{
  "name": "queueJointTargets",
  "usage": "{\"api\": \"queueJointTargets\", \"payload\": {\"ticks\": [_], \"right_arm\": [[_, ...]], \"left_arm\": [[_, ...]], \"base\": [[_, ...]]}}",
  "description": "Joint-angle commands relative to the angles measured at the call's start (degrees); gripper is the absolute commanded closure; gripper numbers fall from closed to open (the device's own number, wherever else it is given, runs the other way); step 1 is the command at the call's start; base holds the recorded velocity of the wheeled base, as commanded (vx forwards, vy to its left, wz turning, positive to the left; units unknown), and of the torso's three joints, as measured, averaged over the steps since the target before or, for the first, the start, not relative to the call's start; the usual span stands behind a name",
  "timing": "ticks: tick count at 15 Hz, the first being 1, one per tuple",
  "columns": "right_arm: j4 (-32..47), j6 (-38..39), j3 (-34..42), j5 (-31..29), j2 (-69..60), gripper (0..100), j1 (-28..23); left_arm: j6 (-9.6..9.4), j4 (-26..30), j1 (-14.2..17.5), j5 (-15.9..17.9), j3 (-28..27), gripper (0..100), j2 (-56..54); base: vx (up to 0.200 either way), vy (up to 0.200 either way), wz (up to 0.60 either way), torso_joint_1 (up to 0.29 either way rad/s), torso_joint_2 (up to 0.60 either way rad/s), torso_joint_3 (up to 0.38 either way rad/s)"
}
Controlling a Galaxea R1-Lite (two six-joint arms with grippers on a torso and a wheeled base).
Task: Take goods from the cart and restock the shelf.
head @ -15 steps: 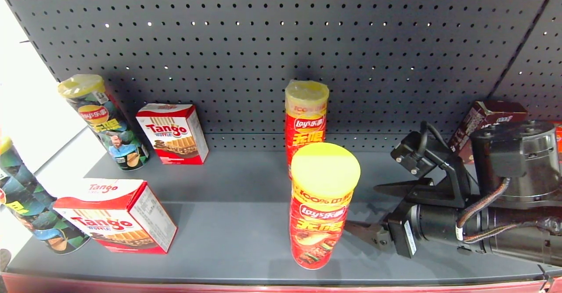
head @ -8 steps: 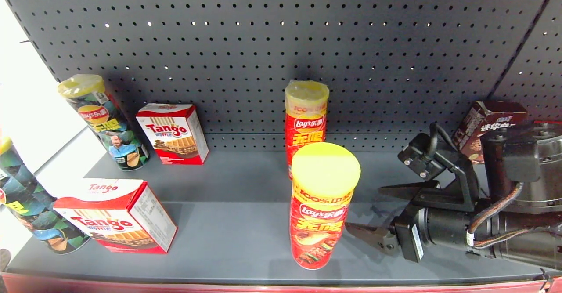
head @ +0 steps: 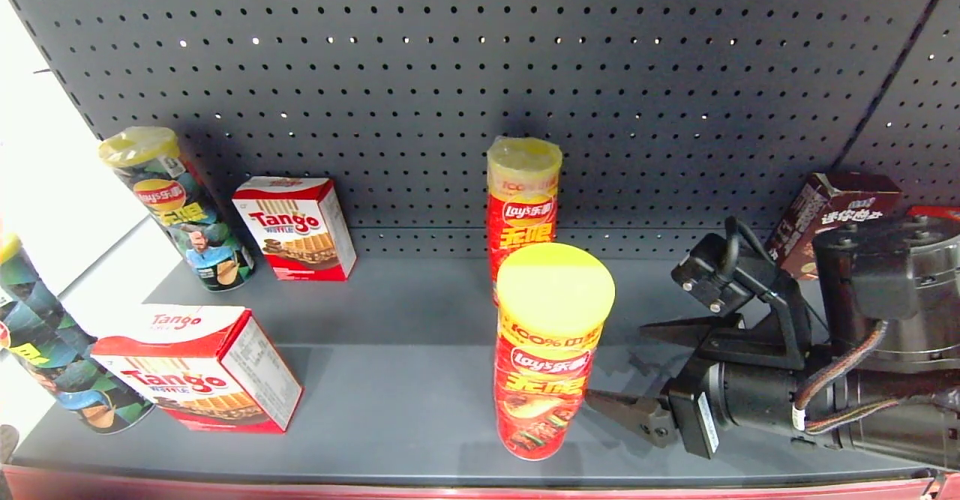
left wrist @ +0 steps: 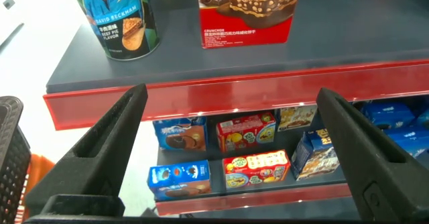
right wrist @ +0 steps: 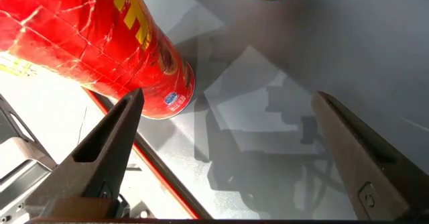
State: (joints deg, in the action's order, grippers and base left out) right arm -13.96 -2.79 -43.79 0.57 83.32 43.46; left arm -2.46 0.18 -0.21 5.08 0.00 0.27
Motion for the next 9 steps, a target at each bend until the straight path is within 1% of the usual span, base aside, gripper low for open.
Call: {"api": "queueJointTargets", "payload": {"ticks": [1,9], "right_arm": [[0.0,0.0,0.0,0.0,0.0,0,0.0],[0.0,0.0,-0.3,0.0,-0.1,0,0.0]], "left_arm": [[0.00,0.0,-0.1,0.0,0.0,0,0.1],[0.00,0.0,0.0,-0.1,0.0,0,0.1]], "base": [[0.000,0.000,0.00,0.000,0.00,0.000],[0.000,0.000,0.00,0.000,0.00,0.000]]}}
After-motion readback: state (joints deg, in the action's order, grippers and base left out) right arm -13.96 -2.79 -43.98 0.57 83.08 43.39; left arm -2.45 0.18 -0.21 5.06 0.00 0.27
